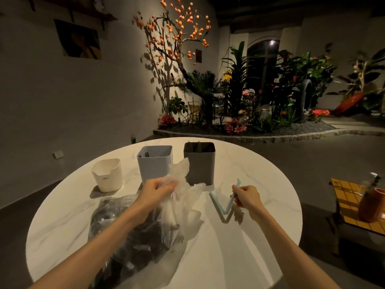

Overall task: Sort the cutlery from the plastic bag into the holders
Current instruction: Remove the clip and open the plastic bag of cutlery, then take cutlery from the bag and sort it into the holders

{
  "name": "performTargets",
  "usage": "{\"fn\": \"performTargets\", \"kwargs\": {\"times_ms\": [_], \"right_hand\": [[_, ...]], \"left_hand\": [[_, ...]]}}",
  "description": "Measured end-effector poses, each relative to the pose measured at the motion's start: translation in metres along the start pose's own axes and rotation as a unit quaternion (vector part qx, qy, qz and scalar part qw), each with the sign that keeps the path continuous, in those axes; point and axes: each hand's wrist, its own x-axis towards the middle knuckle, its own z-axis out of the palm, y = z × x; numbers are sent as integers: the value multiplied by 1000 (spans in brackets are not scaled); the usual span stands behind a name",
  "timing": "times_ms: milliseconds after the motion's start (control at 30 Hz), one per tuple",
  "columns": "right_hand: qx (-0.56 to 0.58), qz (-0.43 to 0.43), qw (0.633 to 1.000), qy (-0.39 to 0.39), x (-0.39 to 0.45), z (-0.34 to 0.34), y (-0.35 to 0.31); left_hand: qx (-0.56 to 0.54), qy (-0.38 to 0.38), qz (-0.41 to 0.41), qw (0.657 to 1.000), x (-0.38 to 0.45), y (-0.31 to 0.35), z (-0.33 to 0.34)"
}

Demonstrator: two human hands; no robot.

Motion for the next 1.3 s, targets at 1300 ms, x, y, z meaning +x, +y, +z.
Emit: {"fn": "performTargets", "kwargs": {"times_ms": [1300], "right_hand": [[-121,-355,866,-332,-197,49,-49]], "left_hand": [[460,-53,25,886,-89,41,-40]]}}
